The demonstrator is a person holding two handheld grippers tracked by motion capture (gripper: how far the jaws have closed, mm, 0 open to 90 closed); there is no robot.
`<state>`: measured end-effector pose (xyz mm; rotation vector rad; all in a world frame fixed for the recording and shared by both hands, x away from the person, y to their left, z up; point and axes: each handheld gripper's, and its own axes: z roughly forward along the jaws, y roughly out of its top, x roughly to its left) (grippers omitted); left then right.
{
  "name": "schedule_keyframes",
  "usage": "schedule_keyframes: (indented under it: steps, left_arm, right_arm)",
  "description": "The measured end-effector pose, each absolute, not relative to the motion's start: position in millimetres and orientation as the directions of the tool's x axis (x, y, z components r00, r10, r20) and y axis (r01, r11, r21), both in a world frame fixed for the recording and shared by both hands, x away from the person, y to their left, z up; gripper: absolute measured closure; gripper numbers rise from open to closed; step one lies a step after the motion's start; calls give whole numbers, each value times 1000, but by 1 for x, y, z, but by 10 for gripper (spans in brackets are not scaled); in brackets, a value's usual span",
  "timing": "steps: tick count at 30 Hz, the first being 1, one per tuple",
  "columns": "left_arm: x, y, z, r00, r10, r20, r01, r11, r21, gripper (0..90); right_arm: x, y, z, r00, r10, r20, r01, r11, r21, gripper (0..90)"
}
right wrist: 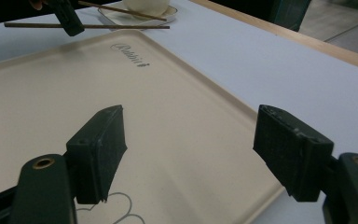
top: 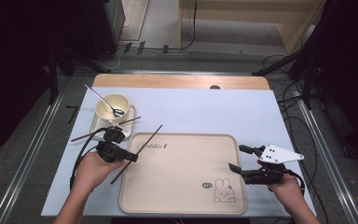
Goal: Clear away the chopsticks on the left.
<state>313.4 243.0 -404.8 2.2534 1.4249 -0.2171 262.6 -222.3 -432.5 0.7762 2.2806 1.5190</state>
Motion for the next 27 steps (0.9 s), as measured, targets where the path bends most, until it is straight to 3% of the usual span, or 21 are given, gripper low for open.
schedule_keyframes:
  steps: [27]
  left_arm:
    - [298, 218, -434, 465, 813, -350, 883, -397, 252, 862]
  right_arm:
    - [263, -222, -433, -812, 582, 48, 273, 306, 912, 250]
